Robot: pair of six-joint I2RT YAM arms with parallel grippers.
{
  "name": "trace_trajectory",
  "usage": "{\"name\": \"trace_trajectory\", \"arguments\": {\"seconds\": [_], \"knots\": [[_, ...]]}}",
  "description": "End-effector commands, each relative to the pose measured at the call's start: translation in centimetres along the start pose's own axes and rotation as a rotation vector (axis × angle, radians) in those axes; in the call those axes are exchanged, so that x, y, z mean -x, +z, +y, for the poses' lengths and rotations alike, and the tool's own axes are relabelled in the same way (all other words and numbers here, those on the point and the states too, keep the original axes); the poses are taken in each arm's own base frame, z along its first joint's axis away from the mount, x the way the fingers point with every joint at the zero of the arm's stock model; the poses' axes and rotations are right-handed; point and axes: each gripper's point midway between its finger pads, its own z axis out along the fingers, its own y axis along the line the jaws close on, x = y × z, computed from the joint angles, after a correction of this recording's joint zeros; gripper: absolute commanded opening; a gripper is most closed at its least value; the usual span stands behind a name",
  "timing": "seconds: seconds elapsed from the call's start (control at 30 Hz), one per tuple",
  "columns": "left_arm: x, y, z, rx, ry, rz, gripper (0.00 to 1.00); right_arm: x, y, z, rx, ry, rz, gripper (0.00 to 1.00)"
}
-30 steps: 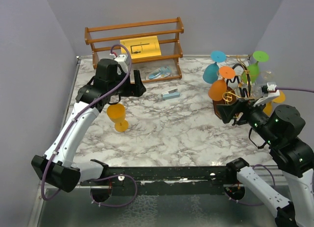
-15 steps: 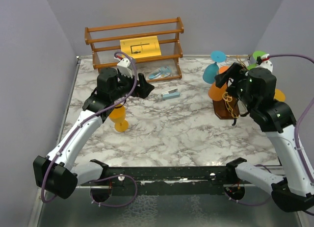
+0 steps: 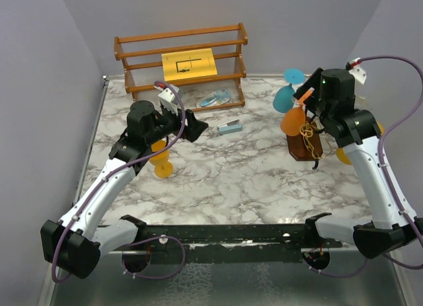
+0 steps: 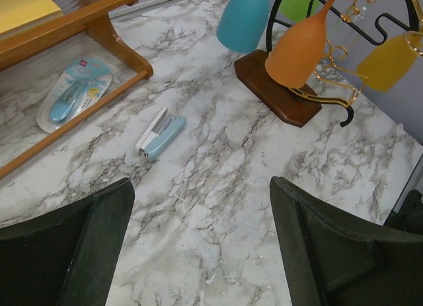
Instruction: Take the wine glass off the wine glass rack
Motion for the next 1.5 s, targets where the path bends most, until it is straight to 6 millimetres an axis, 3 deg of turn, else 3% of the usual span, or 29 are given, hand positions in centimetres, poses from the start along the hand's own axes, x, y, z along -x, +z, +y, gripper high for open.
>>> {"name": "trace_trajectory", "arguments": {"seconds": [0.0,0.4,0.6,1.47], "knots": [[0.6,-0.2,-0.3,-0.013,0.048,-0.033,0.86,1.2,1.4,-0.7,0.002,0.125,-0.002,0.81],[0.3,-0.1,0.2,0.014,0.041,-0.026,0.86,0.0,4.2,-3.8,-0.083,0.272,-0.005,0.73],[0.2,0.0,0.3,0.014,0.041,-0.026,0.86,-0.6,5.8,-4.0,-0.089,0.277,0.012,0.66],[0.1,0.0,0.1,0.005,0.038,-0.023,0.86,-2.7,9.0,-5.0,-0.116,0.316,0.027,0.46]]}}
